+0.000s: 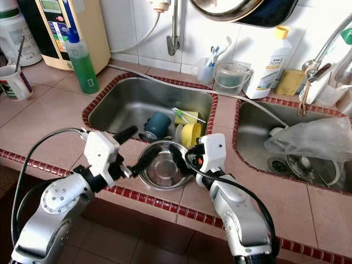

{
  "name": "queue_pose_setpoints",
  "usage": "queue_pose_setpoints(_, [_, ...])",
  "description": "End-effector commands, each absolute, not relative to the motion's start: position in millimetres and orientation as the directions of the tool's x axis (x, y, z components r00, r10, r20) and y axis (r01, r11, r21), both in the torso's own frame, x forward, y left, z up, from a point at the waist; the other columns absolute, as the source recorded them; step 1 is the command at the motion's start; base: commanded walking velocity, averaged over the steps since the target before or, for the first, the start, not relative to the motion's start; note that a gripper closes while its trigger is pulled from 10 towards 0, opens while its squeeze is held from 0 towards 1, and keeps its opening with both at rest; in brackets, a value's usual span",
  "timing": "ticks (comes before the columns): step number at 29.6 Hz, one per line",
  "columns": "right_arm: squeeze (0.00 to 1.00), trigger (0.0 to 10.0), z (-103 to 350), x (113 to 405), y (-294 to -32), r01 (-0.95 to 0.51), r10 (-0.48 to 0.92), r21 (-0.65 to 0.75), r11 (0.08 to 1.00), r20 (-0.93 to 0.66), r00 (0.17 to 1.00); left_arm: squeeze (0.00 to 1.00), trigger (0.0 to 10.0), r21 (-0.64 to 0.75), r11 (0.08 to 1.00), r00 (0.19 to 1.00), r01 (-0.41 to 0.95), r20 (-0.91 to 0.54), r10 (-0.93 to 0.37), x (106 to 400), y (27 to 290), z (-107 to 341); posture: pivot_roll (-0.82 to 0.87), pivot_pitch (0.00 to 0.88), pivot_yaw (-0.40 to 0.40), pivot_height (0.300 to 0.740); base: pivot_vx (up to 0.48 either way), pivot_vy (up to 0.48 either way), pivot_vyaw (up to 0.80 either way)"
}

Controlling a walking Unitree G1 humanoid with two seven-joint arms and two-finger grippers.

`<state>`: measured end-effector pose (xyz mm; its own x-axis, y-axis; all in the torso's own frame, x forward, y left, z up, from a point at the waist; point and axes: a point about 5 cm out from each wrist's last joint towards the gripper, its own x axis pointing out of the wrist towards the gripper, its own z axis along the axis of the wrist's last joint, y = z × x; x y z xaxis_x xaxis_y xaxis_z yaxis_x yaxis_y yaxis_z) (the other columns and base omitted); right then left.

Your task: Kitchen organization

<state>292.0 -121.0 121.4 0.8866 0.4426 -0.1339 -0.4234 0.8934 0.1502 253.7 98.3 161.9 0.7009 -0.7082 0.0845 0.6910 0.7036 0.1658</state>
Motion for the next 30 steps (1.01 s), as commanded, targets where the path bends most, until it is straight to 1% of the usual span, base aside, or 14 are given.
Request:
queue_pose_setpoints(1, [0.0, 10.0, 119, 294, -124, -0.408, 0.431, 0.156, 0.899, -0.158, 0.889, 0.0, 10.0, 0.19, 0.689, 0.687, 0.699, 0.086, -0.721, 251, 96, 166, -0.03, 0.066, -0.025, 0.74, 0.0, 0.0, 0.0])
queue_pose_setpoints(9, [0.0, 10.0, 109, 299, -122, -0.401, 0.438, 0.203, 0.893, -0.193, 0.878, 0.0, 10.0, 0.183, 0.694, 0.688, 0.696, 0.104, -0.718, 248, 97, 171, -0.02, 0.07, -0.034, 0.74, 0.0, 0.0, 0.0])
queue_pose_setpoints(15, [0.0, 10.0, 112, 305, -117, -0.42, 0.459, 0.216, 0.881, -0.18, 0.87, 0.0, 10.0, 0.181, 0.689, 0.681, 0.702, 0.112, -0.724, 246, 97, 172, -0.01, 0.07, -0.035, 0.74, 0.0, 0.0, 0.0])
queue_pose_setpoints(18, [0.0, 10.0, 117, 307, -113, -0.44, 0.485, 0.253, 0.862, -0.158, 0.86, 0.0, 10.0, 0.187, 0.689, 0.682, 0.7, 0.11, -0.723, 247, 97, 172, -0.01, 0.072, -0.036, 0.74, 0.0, 0.0, 0.0])
queue_pose_setpoints(22, [0.0, 10.0, 123, 308, -108, -0.461, 0.531, 0.348, 0.816, -0.136, 0.837, 0.0, 10.0, 0.185, 0.692, 0.684, 0.698, 0.114, -0.72, 247, 96, 174, -0.01, 0.072, -0.036, 0.74, 0.0, 0.0, 0.0])
queue_pose_setpoints(30, [0.0, 10.0, 120, 304, -107, -0.469, 0.568, 0.397, 0.789, -0.177, 0.804, 0.0, 10.0, 0.186, 0.697, 0.686, 0.693, 0.125, -0.716, 248, 96, 177, -0.01, 0.072, -0.043, 0.74, 0.0, 0.0, 0.0])
